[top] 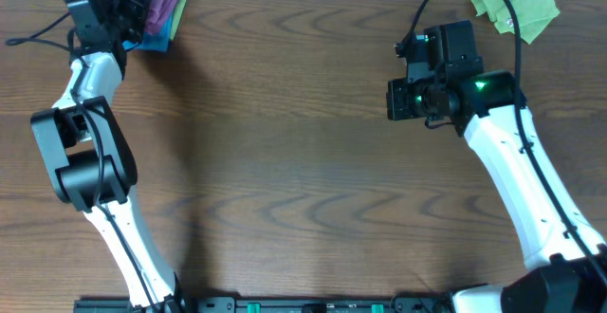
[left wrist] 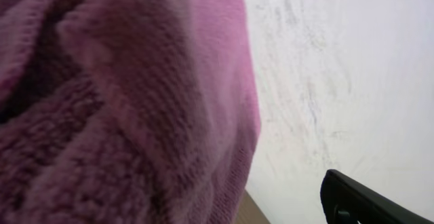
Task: Fold the cloth
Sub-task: 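Place the cloth on top of the stack and release the left gripper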
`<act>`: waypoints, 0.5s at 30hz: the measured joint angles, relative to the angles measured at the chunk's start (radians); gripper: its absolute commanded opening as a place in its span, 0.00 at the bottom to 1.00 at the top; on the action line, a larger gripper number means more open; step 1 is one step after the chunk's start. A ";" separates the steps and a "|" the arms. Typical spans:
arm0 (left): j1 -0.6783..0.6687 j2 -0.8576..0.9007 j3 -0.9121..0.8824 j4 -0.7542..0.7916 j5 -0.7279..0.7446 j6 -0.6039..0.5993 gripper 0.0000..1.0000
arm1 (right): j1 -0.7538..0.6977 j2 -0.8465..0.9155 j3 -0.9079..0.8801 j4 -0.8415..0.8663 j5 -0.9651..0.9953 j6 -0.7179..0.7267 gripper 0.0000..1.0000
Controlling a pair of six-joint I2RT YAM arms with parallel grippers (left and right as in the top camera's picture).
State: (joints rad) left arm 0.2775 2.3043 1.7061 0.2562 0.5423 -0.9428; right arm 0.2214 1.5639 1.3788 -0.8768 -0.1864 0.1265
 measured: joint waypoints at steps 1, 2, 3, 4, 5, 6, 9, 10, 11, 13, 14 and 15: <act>0.007 0.000 0.000 -0.006 0.006 0.000 0.95 | 0.000 0.000 0.000 0.000 0.000 0.000 0.02; 0.013 0.000 0.000 -0.008 0.012 0.000 0.95 | 0.000 0.000 0.000 0.000 0.000 0.000 0.02; 0.019 0.000 0.000 -0.011 0.021 -0.001 0.96 | 0.000 0.000 0.000 0.002 0.000 0.000 0.02; 0.031 0.000 0.000 -0.013 0.035 -0.001 0.95 | 0.000 0.000 0.000 0.003 0.000 0.000 0.02; 0.039 0.000 0.000 -0.014 0.043 -0.001 0.95 | 0.000 0.000 0.000 0.003 0.000 0.000 0.02; 0.047 0.000 0.000 -0.014 0.054 -0.001 0.96 | 0.000 0.000 0.000 0.004 0.000 0.000 0.02; 0.069 0.000 0.000 -0.015 0.087 -0.003 0.96 | 0.000 0.000 0.000 0.006 0.000 0.000 0.02; 0.076 0.000 0.000 -0.015 0.100 -0.003 0.96 | 0.000 0.000 0.000 0.006 0.000 0.000 0.02; 0.081 0.000 0.000 -0.017 0.113 -0.003 0.96 | 0.000 0.000 0.000 0.007 0.000 0.000 0.01; 0.089 0.000 0.000 -0.024 0.140 -0.003 0.96 | 0.000 0.000 0.000 0.006 0.000 0.000 0.02; 0.092 0.000 0.000 -0.029 0.153 -0.003 0.96 | 0.000 0.000 0.000 0.007 0.000 0.000 0.01; 0.093 0.000 0.000 -0.035 0.165 -0.003 0.96 | 0.000 0.000 0.000 0.007 0.000 0.000 0.01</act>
State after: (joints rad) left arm 0.3710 2.3043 1.7061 0.2207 0.7074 -0.9455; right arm 0.2214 1.5639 1.3788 -0.8700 -0.1864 0.1265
